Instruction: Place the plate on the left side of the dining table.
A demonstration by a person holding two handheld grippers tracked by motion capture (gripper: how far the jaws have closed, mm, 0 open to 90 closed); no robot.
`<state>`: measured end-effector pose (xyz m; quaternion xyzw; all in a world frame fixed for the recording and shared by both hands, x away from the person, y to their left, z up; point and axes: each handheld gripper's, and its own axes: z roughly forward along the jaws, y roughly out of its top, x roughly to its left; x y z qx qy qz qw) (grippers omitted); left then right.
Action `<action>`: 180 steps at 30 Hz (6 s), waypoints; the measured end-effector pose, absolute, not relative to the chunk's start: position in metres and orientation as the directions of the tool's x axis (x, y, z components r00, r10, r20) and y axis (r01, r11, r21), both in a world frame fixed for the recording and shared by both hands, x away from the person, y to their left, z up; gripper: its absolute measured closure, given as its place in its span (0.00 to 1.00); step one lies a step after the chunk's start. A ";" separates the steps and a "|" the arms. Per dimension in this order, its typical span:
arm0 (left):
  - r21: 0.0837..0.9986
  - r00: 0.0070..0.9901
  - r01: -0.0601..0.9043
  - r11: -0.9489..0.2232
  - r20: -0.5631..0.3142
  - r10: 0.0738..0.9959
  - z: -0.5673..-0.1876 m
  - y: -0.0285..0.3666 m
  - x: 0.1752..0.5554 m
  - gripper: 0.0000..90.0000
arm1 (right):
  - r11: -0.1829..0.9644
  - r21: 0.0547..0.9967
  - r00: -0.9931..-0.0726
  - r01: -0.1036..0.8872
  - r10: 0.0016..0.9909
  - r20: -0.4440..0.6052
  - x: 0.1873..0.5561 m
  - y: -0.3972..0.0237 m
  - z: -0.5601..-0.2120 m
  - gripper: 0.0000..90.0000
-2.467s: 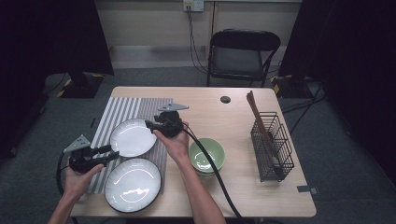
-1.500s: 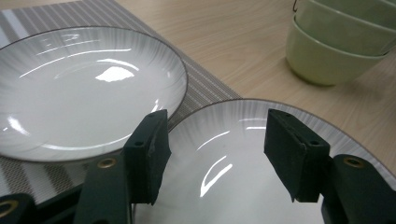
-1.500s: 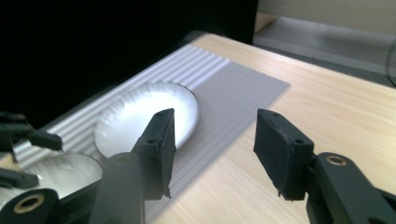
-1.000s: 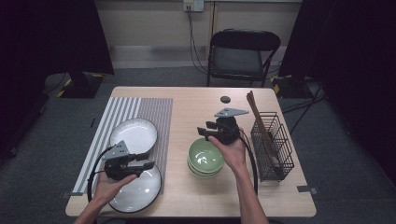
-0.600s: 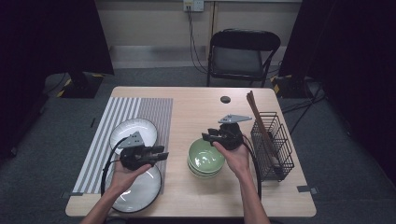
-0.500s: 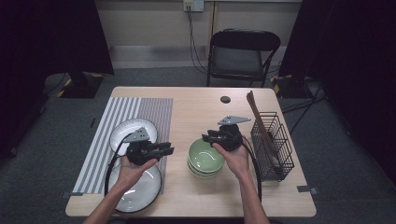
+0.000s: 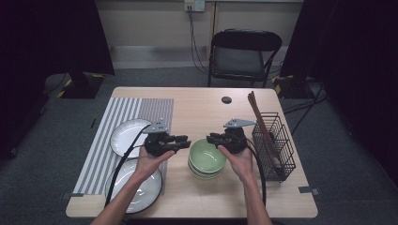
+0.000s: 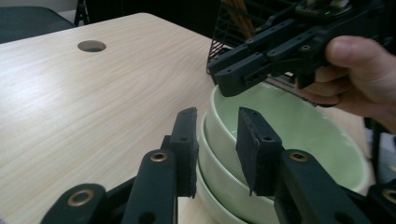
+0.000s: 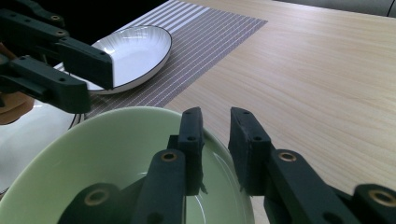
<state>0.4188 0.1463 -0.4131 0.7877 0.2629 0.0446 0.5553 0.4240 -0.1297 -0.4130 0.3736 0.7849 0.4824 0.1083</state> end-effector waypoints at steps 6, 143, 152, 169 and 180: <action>0.896 0.859 0.389 -0.214 -0.269 0.436 -0.421 0.140 0.426 0.83 | 0.243 0.837 -0.692 0.490 0.692 0.204 0.426 -0.130 -0.419 0.85; 0.776 0.973 0.223 -0.590 -0.146 0.176 -0.397 0.073 0.384 0.72 | 0.219 0.819 -0.703 0.530 0.653 0.281 0.427 -0.149 -0.444 0.89; 0.737 0.981 0.190 -0.649 -0.119 0.152 -0.400 0.062 0.385 0.82 | 0.244 0.818 -0.707 0.521 0.660 0.254 0.426 -0.148 -0.442 0.89; 0.760 0.978 0.210 -0.615 -0.165 0.130 -0.400 0.065 0.387 0.93 | 0.242 0.824 -0.689 0.512 0.688 0.226 0.429 -0.149 -0.439 0.69; 0.775 0.978 0.206 -0.597 -0.167 0.121 -0.398 0.070 0.388 0.92 | 0.234 0.842 -0.660 0.486 0.730 0.178 0.435 -0.148 -0.431 0.47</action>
